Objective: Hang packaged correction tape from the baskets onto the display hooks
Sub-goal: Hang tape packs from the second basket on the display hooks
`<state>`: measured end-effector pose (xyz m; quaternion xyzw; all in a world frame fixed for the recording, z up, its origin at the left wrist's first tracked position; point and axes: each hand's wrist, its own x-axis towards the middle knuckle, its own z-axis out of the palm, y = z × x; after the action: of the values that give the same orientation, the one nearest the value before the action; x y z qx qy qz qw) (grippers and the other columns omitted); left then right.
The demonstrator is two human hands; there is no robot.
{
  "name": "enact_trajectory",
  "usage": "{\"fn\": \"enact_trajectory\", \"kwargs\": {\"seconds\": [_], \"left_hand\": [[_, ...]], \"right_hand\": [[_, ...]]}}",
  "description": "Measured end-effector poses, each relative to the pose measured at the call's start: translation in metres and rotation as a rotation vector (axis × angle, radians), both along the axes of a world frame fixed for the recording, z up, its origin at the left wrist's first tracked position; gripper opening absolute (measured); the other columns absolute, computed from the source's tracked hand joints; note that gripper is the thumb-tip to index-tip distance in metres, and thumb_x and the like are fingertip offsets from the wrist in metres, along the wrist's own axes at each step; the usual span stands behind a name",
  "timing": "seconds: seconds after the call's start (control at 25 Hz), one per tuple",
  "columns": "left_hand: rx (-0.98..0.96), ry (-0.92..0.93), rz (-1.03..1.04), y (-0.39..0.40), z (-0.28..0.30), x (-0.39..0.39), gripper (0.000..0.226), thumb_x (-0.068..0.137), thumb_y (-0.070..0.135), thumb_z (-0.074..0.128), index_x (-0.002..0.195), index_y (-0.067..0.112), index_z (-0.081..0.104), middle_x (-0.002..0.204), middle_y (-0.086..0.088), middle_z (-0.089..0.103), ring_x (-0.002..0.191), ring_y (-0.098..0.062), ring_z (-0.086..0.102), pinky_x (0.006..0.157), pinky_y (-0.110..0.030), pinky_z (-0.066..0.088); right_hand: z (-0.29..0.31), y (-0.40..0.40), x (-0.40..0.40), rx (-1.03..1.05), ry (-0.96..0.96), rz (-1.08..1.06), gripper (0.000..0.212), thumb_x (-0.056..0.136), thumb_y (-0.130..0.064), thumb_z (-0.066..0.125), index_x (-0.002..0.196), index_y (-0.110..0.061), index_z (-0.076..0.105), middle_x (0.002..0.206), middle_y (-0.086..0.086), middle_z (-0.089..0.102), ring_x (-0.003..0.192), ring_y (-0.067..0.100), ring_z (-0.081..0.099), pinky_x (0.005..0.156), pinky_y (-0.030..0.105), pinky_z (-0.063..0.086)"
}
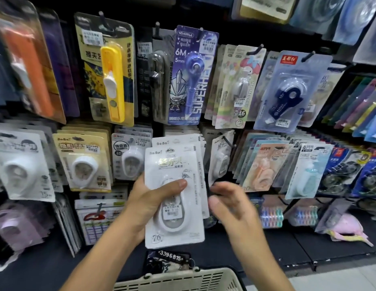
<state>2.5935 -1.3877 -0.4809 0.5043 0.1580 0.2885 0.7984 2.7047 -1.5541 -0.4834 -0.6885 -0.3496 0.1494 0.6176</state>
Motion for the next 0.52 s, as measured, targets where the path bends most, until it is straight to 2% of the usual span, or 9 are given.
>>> {"fn": "enact_trajectory", "kwargs": {"seconds": [0.04, 0.12, 0.2, 0.28, 0.36, 0.44, 0.52], "left_hand": [[0.015, 0.007, 0.025, -0.004, 0.0, 0.005, 0.069, 0.049, 0.024, 0.093, 0.113, 0.015, 0.071, 0.105, -0.016, 0.078, 0.091, -0.036, 0.077, 0.066, -0.041, 0.063], [0.035, 0.008, 0.039, -0.01, 0.0, 0.01, 0.068, 0.052, 0.03, 0.095, 0.115, 0.021, 0.07, 0.109, -0.011, 0.078, 0.097, -0.032, 0.076, 0.071, -0.039, 0.063], [0.049, 0.002, -0.016, -0.007, -0.001, 0.008, 0.077, 0.052, 0.037, 0.097, 0.122, 0.026, 0.066, 0.117, -0.007, 0.076, 0.105, -0.03, 0.074, 0.08, -0.041, 0.063], [0.044, 0.004, -0.094, 0.001, -0.001, 0.002, 0.082, 0.049, 0.04, 0.1, 0.123, 0.027, 0.066, 0.122, -0.009, 0.074, 0.109, -0.032, 0.072, 0.086, -0.047, 0.06], [0.053, 0.023, -0.119, 0.006, -0.003, -0.001, 0.077, 0.045, 0.036, 0.102, 0.115, 0.025, 0.071, 0.119, -0.013, 0.075, 0.106, -0.036, 0.073, 0.082, -0.047, 0.061], [0.079, 0.036, -0.055, 0.008, -0.004, 0.0, 0.07, 0.053, 0.025, 0.099, 0.116, 0.021, 0.07, 0.116, -0.013, 0.076, 0.102, -0.034, 0.074, 0.076, -0.041, 0.063], [0.081, 0.013, 0.017, 0.01, -0.004, 0.0, 0.066, 0.058, 0.011, 0.096, 0.117, 0.019, 0.07, 0.114, -0.013, 0.076, 0.099, -0.033, 0.075, 0.072, -0.038, 0.064]], "right_hand": [[0.001, 0.005, -0.012, -0.025, -0.081, 0.062, 0.053, 0.069, -0.072, 0.074, 0.111, -0.042, 0.063, 0.116, -0.019, 0.062, 0.105, -0.001, 0.063, 0.083, 0.018, 0.051], [0.001, 0.017, -0.021, -0.027, -0.146, 0.005, 0.052, 0.061, -0.07, 0.078, 0.098, -0.036, 0.069, 0.109, -0.019, 0.058, 0.096, 0.0, 0.065, 0.075, 0.013, 0.05], [0.005, 0.02, -0.02, 0.027, -0.075, -0.051, 0.042, 0.062, -0.062, 0.08, 0.09, -0.032, 0.073, 0.1, -0.013, 0.068, 0.087, 0.005, 0.07, 0.071, 0.02, 0.055], [0.009, 0.018, -0.012, 0.153, 0.129, -0.007, 0.038, 0.069, -0.055, 0.085, 0.094, -0.028, 0.073, 0.095, -0.003, 0.077, 0.083, 0.013, 0.075, 0.065, 0.023, 0.058], [0.015, 0.015, -0.002, 0.252, 0.31, -0.009, 0.04, 0.073, -0.049, 0.084, 0.1, -0.022, 0.07, 0.096, 0.005, 0.079, 0.077, 0.02, 0.076, 0.057, 0.024, 0.058], [0.016, 0.01, 0.012, 0.226, 0.348, -0.138, 0.046, 0.071, -0.052, 0.077, 0.103, -0.021, 0.067, 0.085, 0.005, 0.078, 0.053, 0.021, 0.068, 0.04, 0.026, 0.05], [0.012, 0.001, 0.028, 0.16, 0.329, -0.255, 0.044, 0.07, -0.053, 0.075, 0.102, -0.023, 0.069, 0.074, 0.001, 0.075, 0.042, 0.015, 0.057, 0.034, 0.021, 0.037]]}}
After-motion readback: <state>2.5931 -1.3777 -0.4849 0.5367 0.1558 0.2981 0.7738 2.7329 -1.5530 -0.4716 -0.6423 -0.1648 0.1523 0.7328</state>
